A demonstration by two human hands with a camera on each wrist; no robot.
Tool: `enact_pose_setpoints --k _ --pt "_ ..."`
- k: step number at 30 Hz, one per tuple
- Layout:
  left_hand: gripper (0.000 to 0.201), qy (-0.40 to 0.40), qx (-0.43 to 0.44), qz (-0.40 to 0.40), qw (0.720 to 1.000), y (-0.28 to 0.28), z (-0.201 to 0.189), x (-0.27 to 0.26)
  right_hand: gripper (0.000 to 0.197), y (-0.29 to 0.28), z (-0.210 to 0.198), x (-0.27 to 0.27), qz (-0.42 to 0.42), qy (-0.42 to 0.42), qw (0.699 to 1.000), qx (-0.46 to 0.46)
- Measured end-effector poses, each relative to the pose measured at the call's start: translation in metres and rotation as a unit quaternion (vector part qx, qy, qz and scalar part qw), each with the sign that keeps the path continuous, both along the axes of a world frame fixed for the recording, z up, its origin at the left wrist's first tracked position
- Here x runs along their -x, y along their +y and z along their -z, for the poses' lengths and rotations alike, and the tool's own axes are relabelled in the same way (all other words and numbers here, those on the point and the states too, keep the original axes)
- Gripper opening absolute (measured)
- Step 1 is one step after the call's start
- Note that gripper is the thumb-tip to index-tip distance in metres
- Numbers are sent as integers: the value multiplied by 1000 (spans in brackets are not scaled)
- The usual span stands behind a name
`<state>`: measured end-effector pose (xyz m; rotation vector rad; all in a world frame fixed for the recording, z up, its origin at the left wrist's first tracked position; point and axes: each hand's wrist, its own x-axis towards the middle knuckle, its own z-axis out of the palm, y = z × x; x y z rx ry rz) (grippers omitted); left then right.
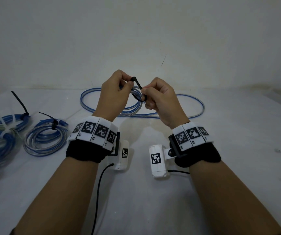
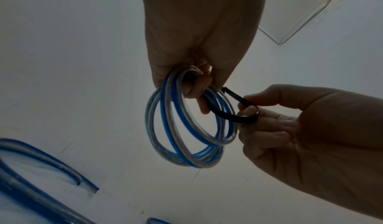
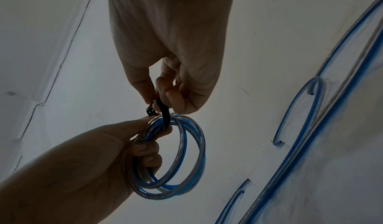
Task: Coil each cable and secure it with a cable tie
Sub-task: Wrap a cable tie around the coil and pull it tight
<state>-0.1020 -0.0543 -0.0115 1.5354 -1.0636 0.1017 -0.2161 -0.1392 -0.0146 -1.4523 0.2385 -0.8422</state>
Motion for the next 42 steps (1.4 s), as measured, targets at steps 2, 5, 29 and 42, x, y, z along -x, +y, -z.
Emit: enact_pose_setpoints --k 2,5,29,42 --pt "4 3 -1 -3 1000 0 0 0 24 0 0 0 -1 0 1000 1" --pt "4 3 -4 -7 1000 0 0 0 23 0 1 0 -2 5 1000 1" --pt "11 -179 -74 -1 981 10 -16 6 13 5 0 -4 39 -34 999 6" --pt "6 -176 -134 40 974 7 -12 10 12 -4 -1 -3 -26 10 987 -157"
